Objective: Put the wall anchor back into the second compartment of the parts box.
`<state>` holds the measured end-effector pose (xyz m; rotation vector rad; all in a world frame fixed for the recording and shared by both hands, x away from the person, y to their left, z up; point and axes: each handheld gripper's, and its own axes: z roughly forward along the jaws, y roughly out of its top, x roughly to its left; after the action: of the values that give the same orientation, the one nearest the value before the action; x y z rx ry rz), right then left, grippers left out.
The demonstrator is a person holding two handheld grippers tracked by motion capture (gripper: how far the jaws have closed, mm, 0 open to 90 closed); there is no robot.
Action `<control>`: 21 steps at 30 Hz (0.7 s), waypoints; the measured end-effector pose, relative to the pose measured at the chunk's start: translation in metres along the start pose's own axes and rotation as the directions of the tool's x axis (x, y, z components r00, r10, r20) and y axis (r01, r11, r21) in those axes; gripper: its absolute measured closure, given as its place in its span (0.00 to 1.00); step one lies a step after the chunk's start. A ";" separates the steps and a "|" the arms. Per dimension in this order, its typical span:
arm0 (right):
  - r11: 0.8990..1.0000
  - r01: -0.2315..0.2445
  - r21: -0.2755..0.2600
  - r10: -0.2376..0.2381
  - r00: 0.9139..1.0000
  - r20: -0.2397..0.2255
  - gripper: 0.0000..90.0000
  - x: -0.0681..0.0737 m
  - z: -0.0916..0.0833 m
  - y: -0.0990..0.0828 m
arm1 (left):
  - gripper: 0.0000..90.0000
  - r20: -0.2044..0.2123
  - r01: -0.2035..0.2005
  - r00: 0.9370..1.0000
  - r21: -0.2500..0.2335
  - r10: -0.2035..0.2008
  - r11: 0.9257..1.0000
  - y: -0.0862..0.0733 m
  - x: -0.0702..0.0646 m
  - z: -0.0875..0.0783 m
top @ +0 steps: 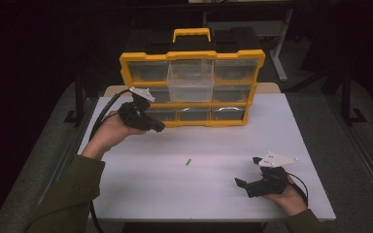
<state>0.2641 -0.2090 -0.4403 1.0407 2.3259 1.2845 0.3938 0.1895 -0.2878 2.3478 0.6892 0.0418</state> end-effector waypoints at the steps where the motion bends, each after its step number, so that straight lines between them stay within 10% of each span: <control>1: 1.000 0.001 0.000 -0.001 1.000 0.000 0.00 0.000 0.000 0.000 | 0.93 0.000 -0.003 1.000 -0.001 0.003 1.000 0.002 0.000 -0.003; 21: 1.000 -0.006 0.002 0.006 1.000 -0.001 0.00 0.000 0.000 0.000 | 0.93 -0.013 -0.053 0.999 -0.035 0.053 0.998 0.057 -0.003 -0.071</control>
<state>0.2640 -0.2089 -0.4403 1.0482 2.3272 1.2854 0.4035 0.1950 -0.1973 2.3330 0.6268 0.0909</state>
